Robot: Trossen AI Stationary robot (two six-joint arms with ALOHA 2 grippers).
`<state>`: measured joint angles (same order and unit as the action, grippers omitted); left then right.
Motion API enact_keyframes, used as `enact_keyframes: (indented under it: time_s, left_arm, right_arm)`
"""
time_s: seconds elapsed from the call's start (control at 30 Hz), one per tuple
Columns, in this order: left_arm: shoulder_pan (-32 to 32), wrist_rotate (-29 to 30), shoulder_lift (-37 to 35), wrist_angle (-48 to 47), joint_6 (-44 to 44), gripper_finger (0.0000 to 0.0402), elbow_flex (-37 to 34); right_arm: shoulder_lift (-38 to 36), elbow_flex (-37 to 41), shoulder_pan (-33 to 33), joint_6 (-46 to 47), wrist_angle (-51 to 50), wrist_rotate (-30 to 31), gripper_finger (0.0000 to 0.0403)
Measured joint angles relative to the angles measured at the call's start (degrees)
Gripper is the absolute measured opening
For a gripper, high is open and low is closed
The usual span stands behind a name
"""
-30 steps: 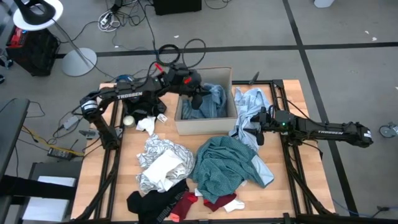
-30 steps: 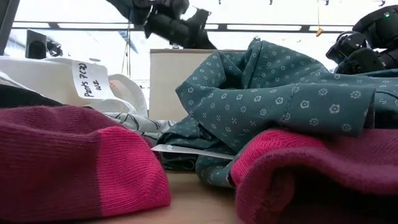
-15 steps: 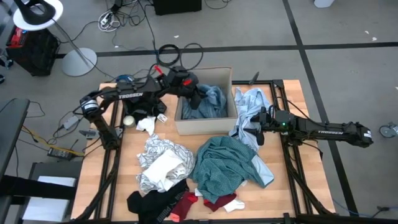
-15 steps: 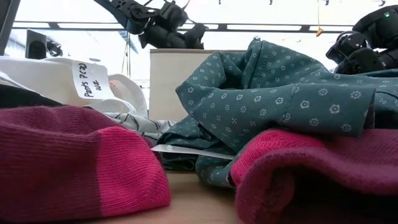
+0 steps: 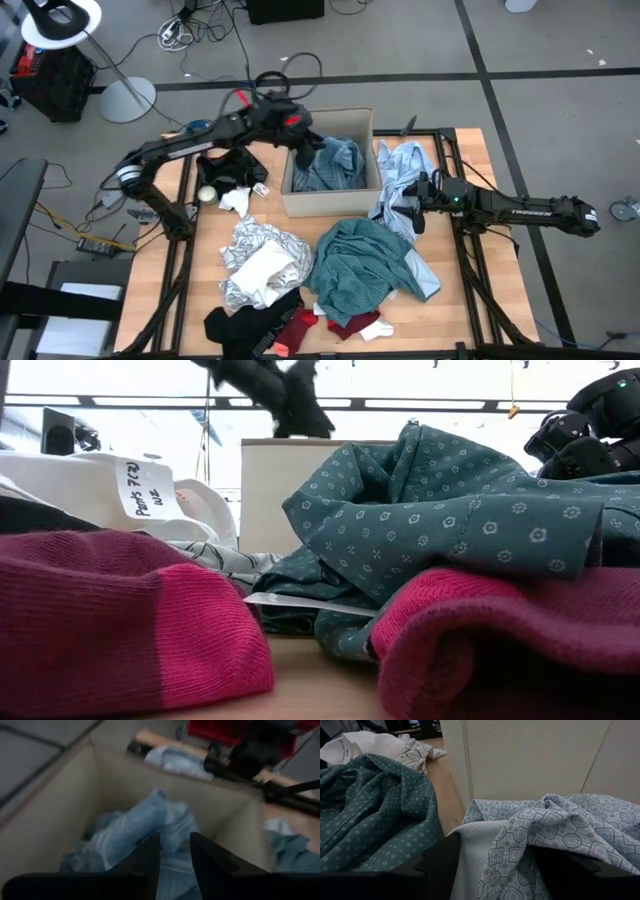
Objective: Sort clothes
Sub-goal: Put the black boxer into the laundry organizer
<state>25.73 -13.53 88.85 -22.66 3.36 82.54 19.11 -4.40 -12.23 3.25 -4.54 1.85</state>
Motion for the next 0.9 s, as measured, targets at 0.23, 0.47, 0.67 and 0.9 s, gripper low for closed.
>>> enact_keyframes:
  time_s: [0.23, 0.47, 0.67, 0.9]
  left_arm:
    - [-2.81, 2.69, -14.67, 0.09, -0.12, 0.0113, -6.44]
    - [-5.9, 12.13, -29.45, -3.22, 2.27, 0.0113, -17.0]
    - [-5.94, 20.65, -38.99, -6.37, 7.88, 0.0113, -27.78]
    - [-2.31, 29.84, -40.63, -9.4, 16.05, 0.0113, -38.3]
  right_arm:
    - [0.0, 0.01, -0.02, 0.02, 0.01, 0.0, 0.0254]
    - [0.0, 0.02, 0.0, 0.0, 0.01, -0.01, 0.0254]
    - [0.0, -0.01, 0.0, 0.0, 0.01, -0.01, 0.0254]
    - [0.0, 0.01, -0.01, 0.01, 0.01, -0.01, 0.0254]
